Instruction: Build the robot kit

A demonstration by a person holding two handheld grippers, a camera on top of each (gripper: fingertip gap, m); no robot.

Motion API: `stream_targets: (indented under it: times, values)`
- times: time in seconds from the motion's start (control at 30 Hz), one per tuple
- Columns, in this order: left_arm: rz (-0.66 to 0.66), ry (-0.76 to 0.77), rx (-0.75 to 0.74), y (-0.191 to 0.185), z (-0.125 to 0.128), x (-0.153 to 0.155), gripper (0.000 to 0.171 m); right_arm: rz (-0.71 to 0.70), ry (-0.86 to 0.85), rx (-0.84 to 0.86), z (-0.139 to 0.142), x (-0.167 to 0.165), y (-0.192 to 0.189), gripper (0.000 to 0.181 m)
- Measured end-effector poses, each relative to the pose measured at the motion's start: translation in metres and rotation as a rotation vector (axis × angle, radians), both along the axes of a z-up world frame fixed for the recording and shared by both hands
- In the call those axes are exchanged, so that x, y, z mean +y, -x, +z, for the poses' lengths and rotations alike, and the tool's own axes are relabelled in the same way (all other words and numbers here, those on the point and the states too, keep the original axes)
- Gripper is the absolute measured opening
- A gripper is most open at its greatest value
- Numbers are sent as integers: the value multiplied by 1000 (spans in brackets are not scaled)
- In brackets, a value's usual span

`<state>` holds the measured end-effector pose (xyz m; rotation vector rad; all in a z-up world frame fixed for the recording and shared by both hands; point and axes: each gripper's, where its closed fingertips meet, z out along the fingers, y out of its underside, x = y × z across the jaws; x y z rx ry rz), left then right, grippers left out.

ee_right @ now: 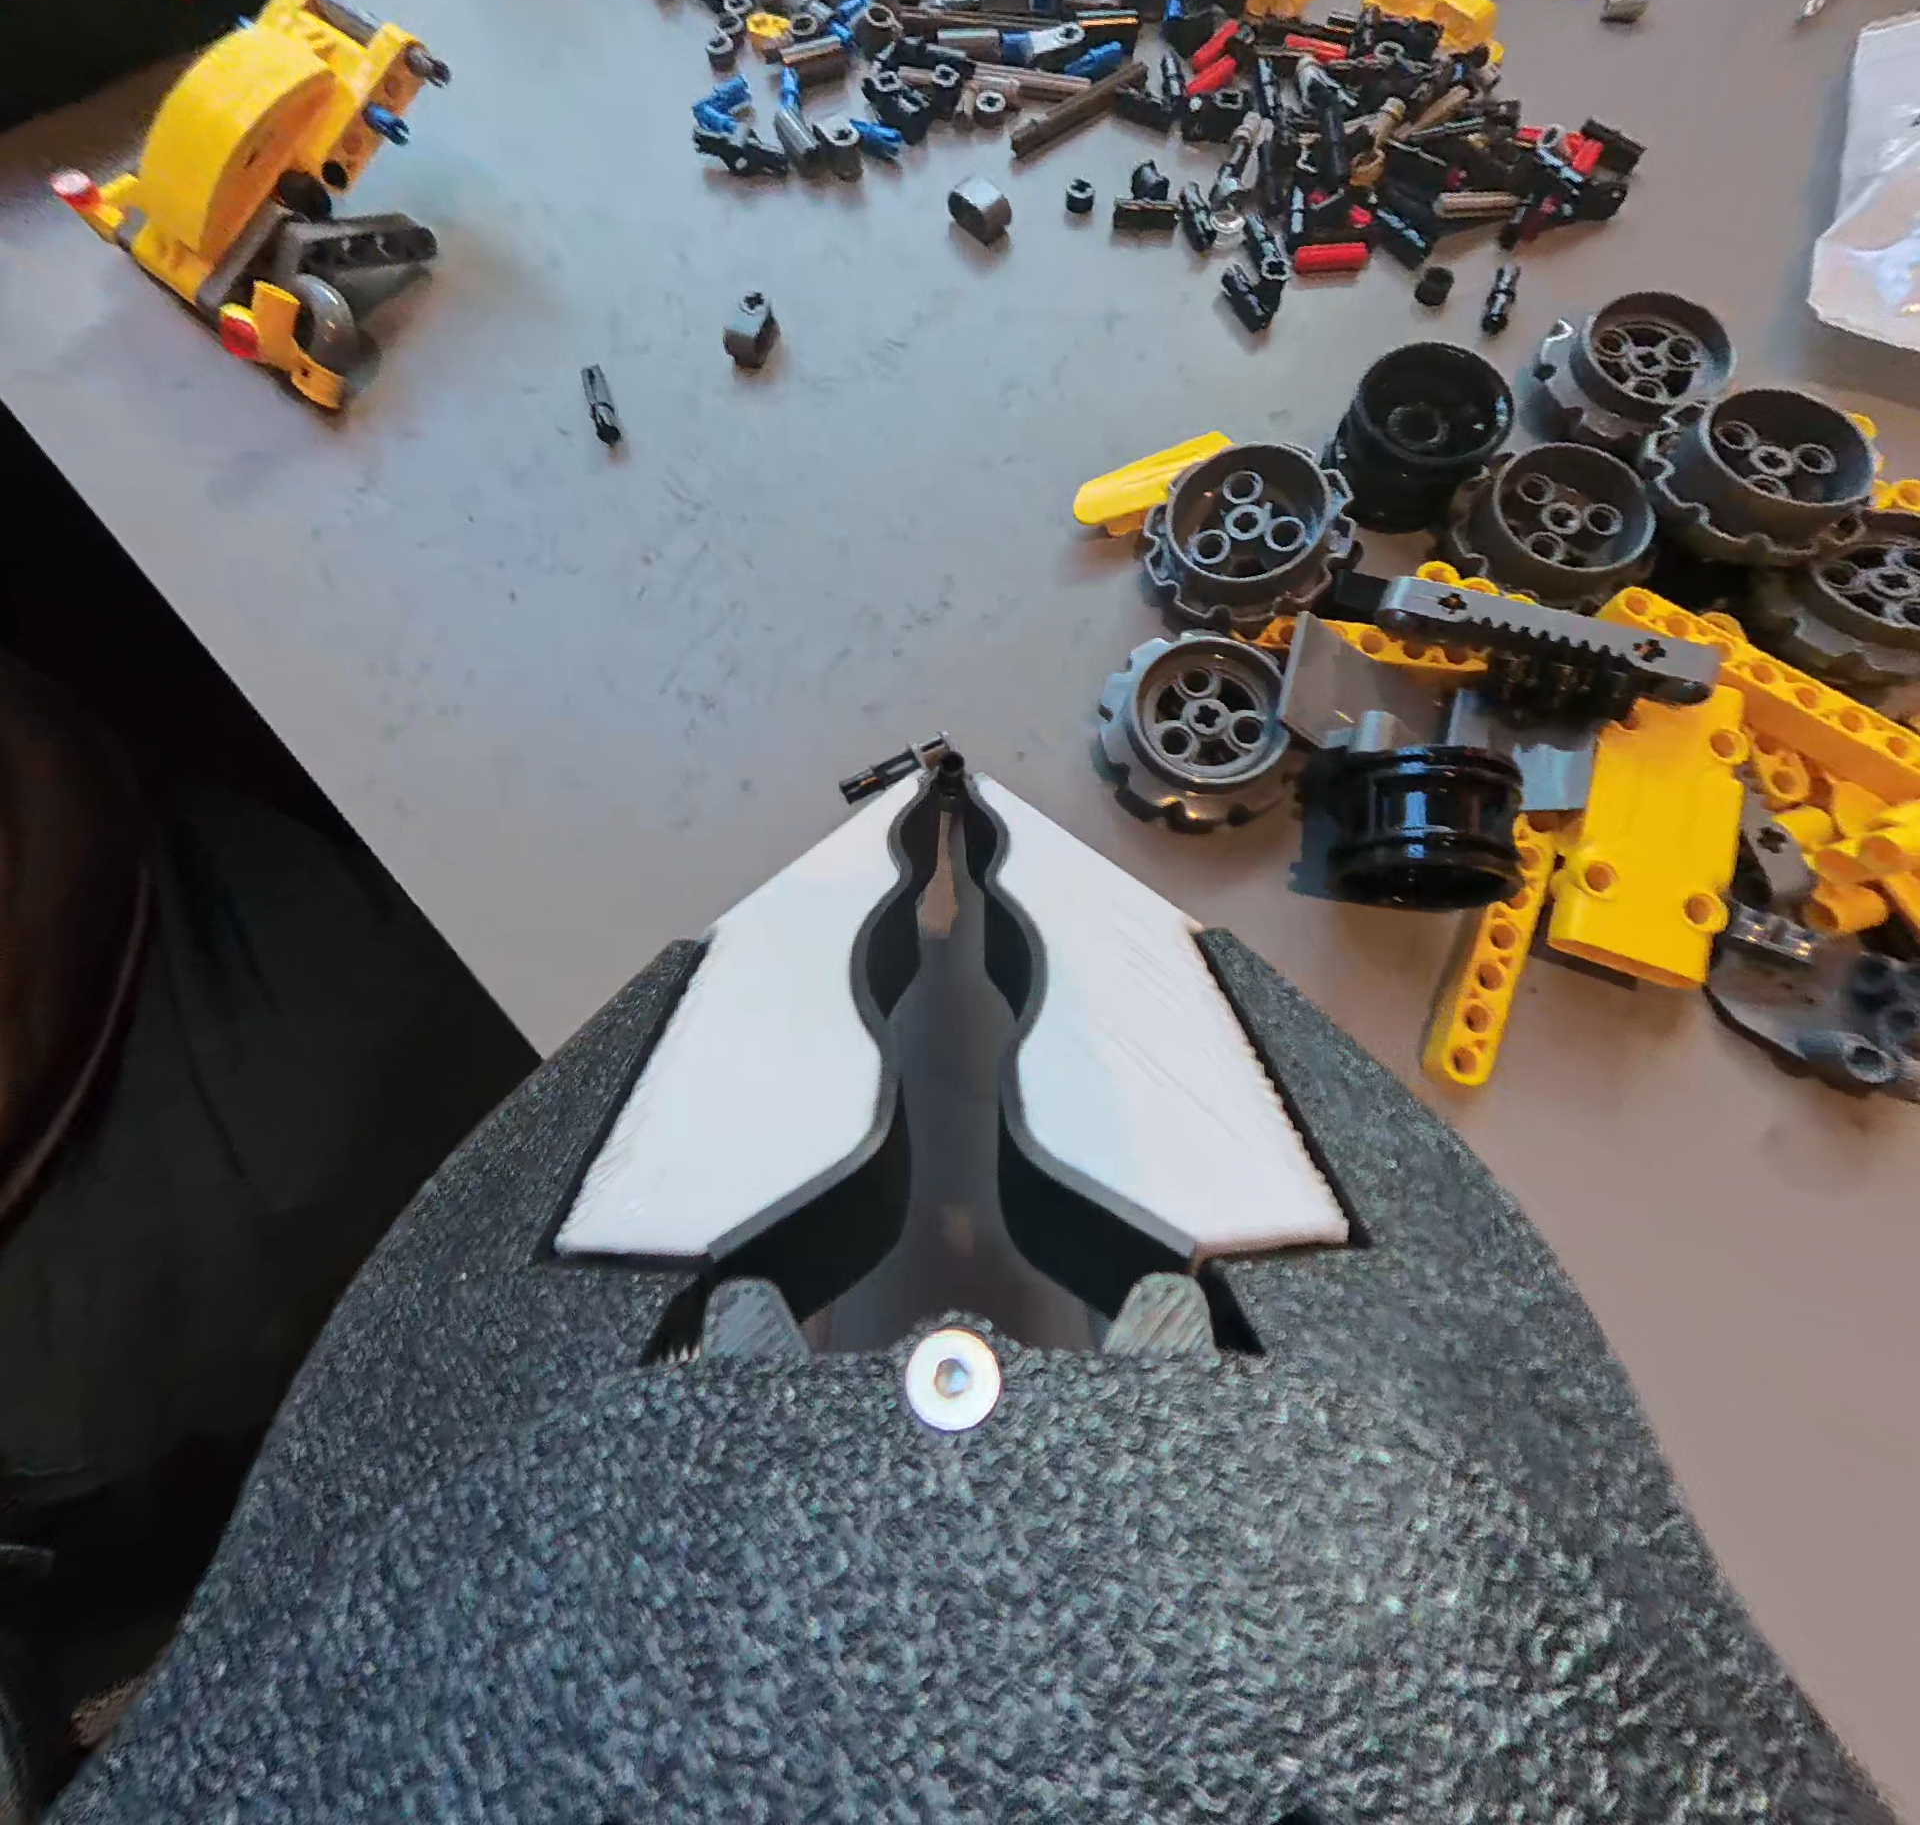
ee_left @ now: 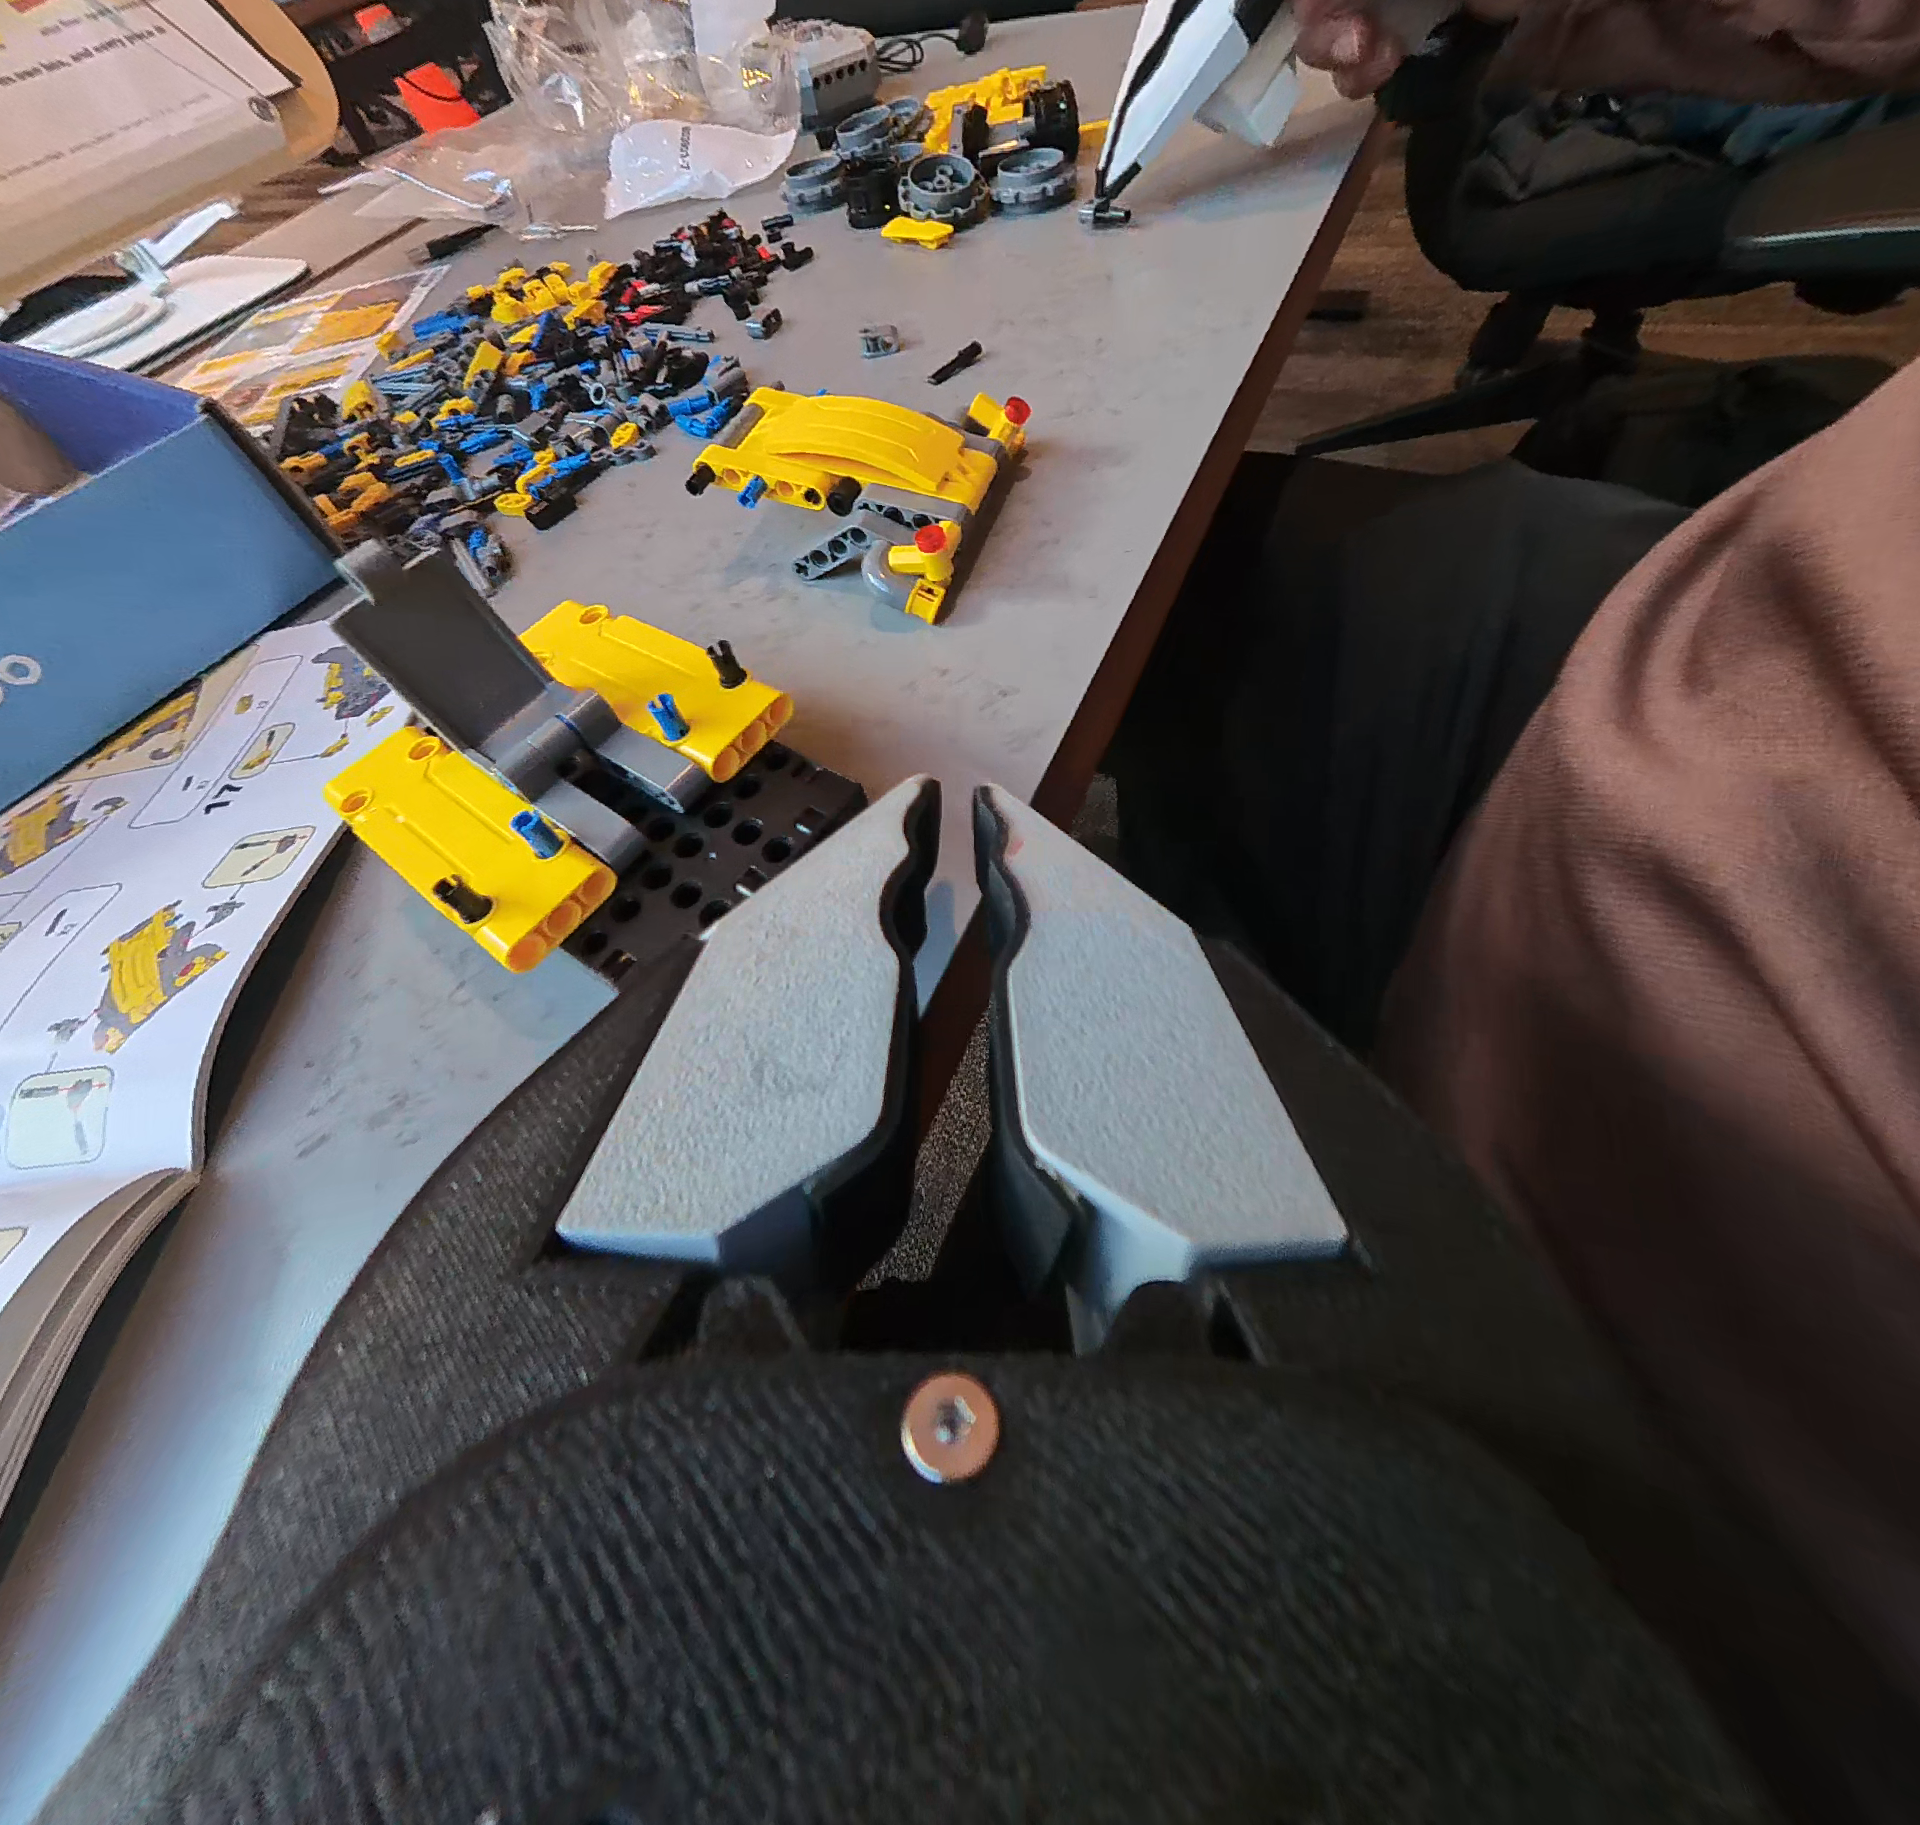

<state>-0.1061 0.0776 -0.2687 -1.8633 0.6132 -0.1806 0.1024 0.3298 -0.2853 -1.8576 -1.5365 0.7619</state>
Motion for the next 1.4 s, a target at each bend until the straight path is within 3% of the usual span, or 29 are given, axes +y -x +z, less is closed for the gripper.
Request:
stream_targets:
  times: [0.17,0.33,0.43,0.67,0.73,0.93,1.2,1.3,1.4]
  values:
    - [-12,-1,20,-5,-1,-1,3,-9,58,93,14,-17,21,0]
    - [29,-7,-1,-12,9,3,2,-11,180,349,61,-48,64,0]
    - [28,48,-101,-35,18,9,9,-2,225,479,86,-72,91,0]
    - [47,72,-286,-64,68,49,18,98,204,670,127,-132,134,0]
    - [-1,118,-344,-70,79,60,26,117,159,693,132,-144,138,0]
    - [-79,136,-443,-79,107,81,23,123,-40,712,139,-159,132,0]
    - [-136,178,-537,-92,117,87,5,75,-328,678,140,-157,122,0]
    - [-147,198,-492,-89,114,91,4,85,-355,650,135,-155,123,1]
    - [-189,209,-233,-76,105,99,3,145,-314,584,123,-155,122,6]
